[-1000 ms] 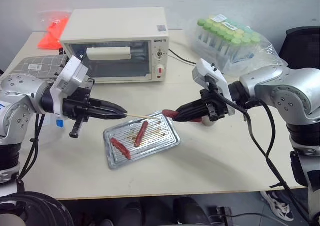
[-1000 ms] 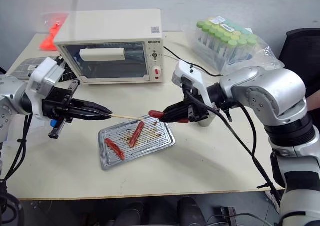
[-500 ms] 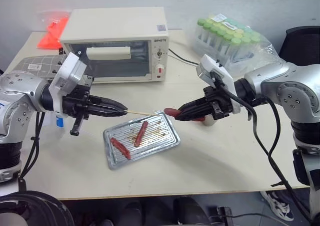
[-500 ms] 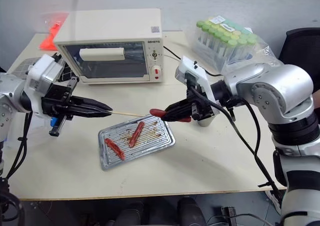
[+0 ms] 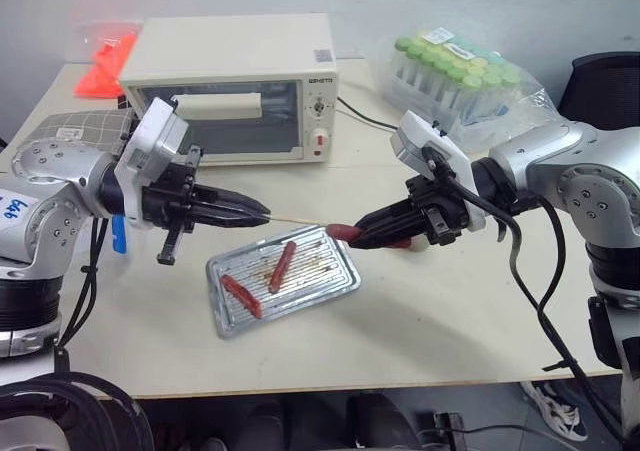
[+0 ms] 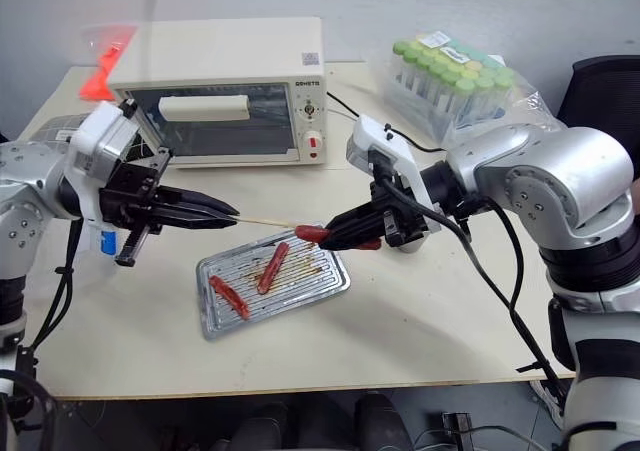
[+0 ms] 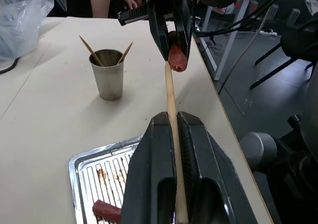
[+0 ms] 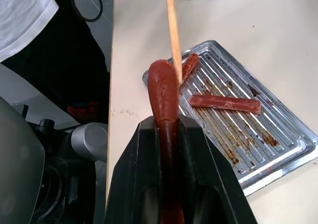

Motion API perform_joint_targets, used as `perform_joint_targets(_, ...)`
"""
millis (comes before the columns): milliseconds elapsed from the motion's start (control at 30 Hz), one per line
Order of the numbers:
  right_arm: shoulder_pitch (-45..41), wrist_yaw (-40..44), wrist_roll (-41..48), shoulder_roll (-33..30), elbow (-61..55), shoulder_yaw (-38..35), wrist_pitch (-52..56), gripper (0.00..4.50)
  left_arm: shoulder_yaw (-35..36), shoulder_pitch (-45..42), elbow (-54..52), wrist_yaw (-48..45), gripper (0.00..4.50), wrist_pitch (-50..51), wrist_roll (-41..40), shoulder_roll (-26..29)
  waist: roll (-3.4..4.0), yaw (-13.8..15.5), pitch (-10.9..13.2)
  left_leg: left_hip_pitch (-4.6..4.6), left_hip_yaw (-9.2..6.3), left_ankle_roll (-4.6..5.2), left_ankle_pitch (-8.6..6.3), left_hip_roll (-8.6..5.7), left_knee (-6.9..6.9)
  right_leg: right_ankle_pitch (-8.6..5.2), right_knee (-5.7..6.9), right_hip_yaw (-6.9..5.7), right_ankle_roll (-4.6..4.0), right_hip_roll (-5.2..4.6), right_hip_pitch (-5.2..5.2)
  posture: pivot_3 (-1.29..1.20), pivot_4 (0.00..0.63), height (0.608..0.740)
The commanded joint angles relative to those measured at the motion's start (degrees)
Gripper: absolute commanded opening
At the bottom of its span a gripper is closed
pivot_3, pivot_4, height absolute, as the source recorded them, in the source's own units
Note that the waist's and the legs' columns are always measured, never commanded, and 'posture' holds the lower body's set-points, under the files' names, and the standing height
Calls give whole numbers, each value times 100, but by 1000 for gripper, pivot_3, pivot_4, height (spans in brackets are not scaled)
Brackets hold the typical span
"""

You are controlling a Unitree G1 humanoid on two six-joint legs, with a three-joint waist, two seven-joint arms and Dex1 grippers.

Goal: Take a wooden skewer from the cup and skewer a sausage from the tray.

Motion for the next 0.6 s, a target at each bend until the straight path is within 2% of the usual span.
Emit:
perform_joint_targets(33, -7, 14, 79, -83, -109, -228, -42, 297, 87, -67, -229, -58, 0, 50, -148, 71, 0, 5, 0, 0, 0, 0, 0, 0, 0, 0, 0, 0, 0, 0, 0, 0, 150, 740)
perform_joint_targets(400, 77, 87, 32, -197, -86, -243, -102, 297, 151, 57, -77, -256, 0, -47, -6, 355, 0, 7, 0, 0, 0, 0, 0, 0, 0, 0, 0, 0, 0, 0, 0, 0, 150, 740)
perform_joint_targets(600, 60, 73, 71, -184, -92, -259, -68, 297, 115, -1, -107, -213, 0, -45, -31, 294, 0, 7, 0, 0, 0, 0, 0, 0, 0, 0, -1, 0, 0, 0, 0, 0, 150, 740)
